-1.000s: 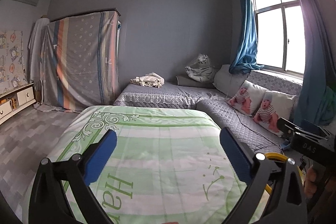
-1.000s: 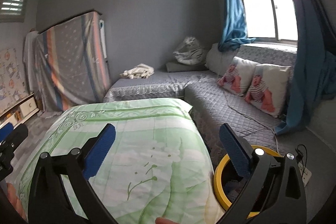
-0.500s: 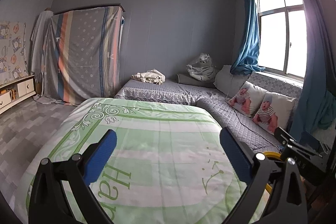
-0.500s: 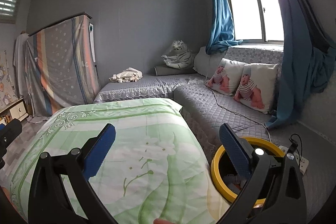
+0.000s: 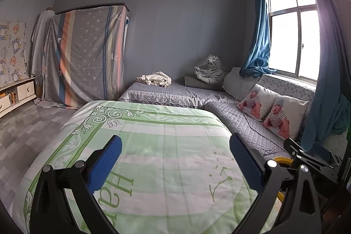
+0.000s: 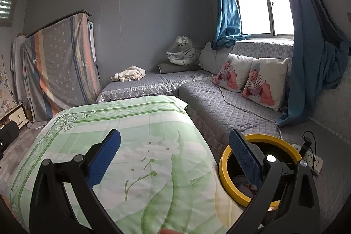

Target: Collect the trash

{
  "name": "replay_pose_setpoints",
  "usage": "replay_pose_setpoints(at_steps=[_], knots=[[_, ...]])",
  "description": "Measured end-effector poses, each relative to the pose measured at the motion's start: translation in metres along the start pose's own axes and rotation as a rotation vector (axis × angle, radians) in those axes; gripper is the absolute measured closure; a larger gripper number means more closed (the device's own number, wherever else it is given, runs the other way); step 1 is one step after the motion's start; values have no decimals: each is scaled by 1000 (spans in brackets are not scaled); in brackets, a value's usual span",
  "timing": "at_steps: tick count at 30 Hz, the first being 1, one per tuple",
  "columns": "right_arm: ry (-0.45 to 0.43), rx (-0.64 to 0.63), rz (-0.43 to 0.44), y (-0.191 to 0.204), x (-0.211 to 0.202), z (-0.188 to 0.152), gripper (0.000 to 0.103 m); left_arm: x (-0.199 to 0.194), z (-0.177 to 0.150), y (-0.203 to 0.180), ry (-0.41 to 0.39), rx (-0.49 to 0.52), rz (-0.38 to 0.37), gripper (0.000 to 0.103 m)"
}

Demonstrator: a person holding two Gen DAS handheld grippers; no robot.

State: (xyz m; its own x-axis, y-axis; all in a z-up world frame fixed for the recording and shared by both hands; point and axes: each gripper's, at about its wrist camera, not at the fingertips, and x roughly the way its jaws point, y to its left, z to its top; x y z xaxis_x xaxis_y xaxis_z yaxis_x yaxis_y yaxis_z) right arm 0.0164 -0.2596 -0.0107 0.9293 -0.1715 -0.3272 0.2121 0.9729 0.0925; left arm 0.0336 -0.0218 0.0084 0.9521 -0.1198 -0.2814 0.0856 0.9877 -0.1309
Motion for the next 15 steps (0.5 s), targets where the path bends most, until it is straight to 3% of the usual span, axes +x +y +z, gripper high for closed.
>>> replay_pose_setpoints(at_steps=[15], knots=[[18, 0, 2, 2, 7, -6, 9, 7, -2, 2, 17, -12, 2, 8]])
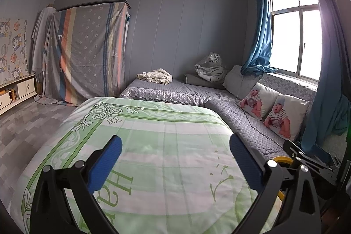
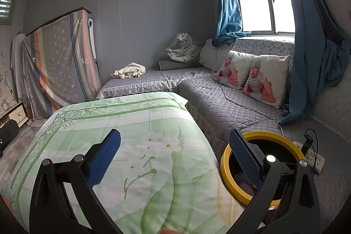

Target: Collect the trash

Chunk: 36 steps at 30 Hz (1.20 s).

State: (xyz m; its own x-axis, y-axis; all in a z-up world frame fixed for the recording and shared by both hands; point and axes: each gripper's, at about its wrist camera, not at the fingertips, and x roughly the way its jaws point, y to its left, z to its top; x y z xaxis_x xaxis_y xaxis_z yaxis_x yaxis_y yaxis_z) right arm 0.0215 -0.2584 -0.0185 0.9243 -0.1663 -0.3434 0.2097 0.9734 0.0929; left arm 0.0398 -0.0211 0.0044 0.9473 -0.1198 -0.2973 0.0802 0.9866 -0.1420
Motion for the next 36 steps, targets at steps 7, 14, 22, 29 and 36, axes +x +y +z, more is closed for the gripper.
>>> replay_pose_setpoints(at_steps=[7, 14, 22, 29, 36], knots=[[12, -1, 1, 0, 3, -2, 9, 2, 0, 0, 4, -1, -5, 8], [19, -2, 3, 0, 6, -2, 8, 4, -1, 1, 8, -4, -6, 8], [26, 3, 6, -1, 8, -2, 8, 4, -1, -1, 8, 2, -13, 8], [31, 9, 7, -1, 9, -2, 9, 4, -2, -2, 8, 4, -13, 8], [36, 10, 9, -2, 10, -2, 9, 6, -1, -2, 15, 6, -20, 8]])
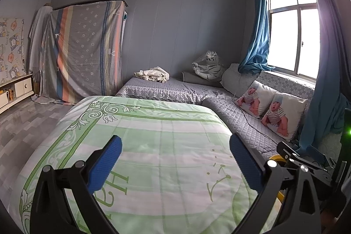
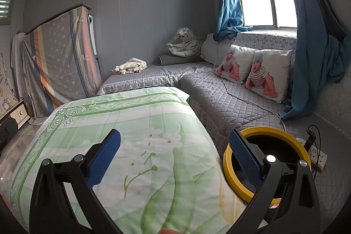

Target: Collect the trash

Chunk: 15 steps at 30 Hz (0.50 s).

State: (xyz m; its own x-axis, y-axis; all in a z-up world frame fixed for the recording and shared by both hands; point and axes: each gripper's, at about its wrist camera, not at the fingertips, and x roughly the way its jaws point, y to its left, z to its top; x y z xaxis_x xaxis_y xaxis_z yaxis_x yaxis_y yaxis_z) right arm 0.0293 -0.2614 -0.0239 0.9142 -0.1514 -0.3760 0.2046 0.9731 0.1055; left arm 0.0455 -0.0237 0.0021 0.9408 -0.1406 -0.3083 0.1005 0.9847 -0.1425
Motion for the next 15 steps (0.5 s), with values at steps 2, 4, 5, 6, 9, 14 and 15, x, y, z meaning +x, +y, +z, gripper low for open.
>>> replay_pose_setpoints(at_steps=[2, 4, 5, 6, 9, 14, 15], knots=[[0, 0, 0, -1, 0, 0, 9, 0, 0, 0, -1, 2, -1, 8], [0, 1, -1, -1, 0, 0, 9, -2, 0, 1, -3, 3, -2, 8], [0, 2, -1, -1, 1, 0, 8, -2, 0, 1, -2, 2, -2, 8], [1, 2, -1, -1, 1, 0, 9, -1, 0, 1, -2, 2, -1, 8], [4, 2, -2, -1, 1, 0, 9, -1, -1, 1, 2, -1, -4, 8], [10, 4, -2, -1, 3, -2, 9, 0, 0, 1, 5, 2, -6, 8], [10, 3, -2, -1, 3, -2, 9, 1, -1, 0, 6, 2, -6, 8]])
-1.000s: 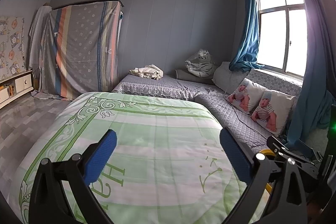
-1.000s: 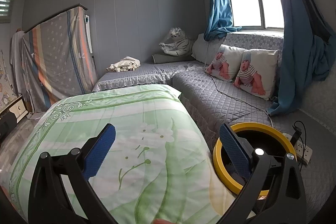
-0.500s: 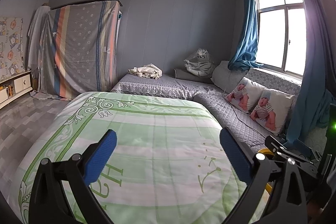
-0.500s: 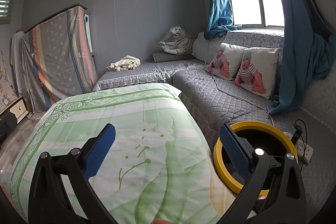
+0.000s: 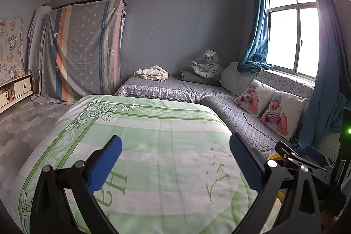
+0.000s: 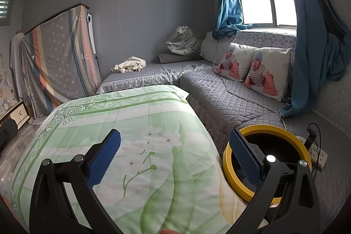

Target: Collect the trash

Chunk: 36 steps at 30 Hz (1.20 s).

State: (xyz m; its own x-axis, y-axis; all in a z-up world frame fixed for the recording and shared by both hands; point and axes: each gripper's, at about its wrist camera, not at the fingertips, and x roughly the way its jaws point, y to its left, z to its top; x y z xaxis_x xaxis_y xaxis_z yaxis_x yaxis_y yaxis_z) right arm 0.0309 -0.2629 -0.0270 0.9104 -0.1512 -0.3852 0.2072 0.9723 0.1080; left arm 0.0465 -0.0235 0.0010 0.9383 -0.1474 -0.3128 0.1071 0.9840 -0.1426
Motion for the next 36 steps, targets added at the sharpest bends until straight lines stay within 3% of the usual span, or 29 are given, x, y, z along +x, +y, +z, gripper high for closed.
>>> replay_pose_setpoints(at_steps=[36], knots=[[27, 4, -6, 1, 7, -5, 9, 6, -9, 2, 20, -8, -7, 8]])
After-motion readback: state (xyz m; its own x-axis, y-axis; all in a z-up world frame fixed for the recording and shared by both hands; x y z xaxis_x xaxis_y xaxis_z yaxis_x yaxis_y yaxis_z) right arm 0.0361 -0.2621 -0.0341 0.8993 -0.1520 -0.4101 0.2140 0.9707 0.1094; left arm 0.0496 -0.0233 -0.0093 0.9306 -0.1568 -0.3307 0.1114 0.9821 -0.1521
